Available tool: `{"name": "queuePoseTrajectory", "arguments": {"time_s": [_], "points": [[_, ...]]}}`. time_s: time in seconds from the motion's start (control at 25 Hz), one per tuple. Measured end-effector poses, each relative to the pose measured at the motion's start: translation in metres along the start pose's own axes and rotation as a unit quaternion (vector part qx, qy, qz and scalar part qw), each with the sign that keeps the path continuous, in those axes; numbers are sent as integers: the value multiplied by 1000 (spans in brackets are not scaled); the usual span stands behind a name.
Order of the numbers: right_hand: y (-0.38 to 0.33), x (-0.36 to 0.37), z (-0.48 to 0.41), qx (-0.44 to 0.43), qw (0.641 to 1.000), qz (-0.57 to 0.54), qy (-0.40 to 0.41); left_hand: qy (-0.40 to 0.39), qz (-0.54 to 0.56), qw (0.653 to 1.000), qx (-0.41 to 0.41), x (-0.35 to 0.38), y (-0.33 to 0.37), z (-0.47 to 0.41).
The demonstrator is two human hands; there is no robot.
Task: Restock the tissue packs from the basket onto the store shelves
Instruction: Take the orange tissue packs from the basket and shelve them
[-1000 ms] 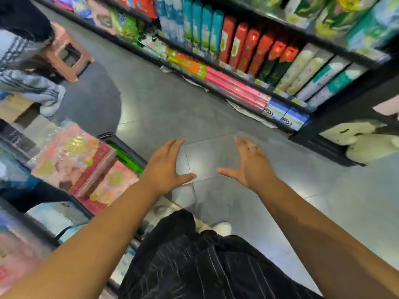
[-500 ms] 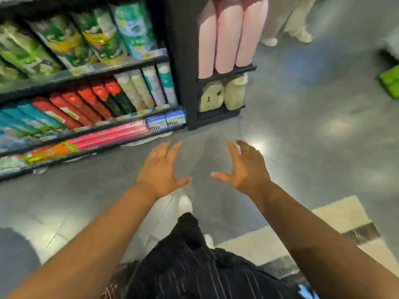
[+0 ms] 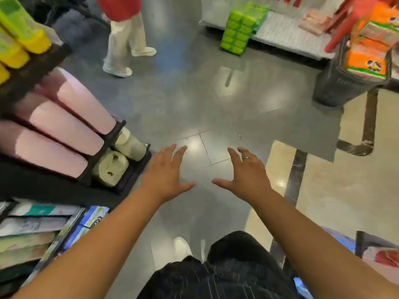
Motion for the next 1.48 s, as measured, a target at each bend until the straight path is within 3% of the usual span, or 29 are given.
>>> {"name": "queuePoseTrajectory", "arguments": {"time_s": [0.2,1.04,1.32,1.48], "points": [[99,-39,-75,107,994,-18,34,-27,-7,995,99,3,84,-139],[603,-232,-401,342,935,-67,61,-109,-14,939,326,78,522,-711],[761,-299,-501,374,921,-88,60,-137,-24,918,371,99,668,-869],[884,-321,-561,357,927,-92,64,-126,-20,925,357,137,761,-960]]}}
Point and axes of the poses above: each hand's wrist, its own z-axis away from the middle knuckle, its own x-axis out of the palm, y = z × x, the point moved 6 cm from there along -z, towards the middle knuckle, and after that the axes turned 5 degrees about y, right-handed, at the moved point
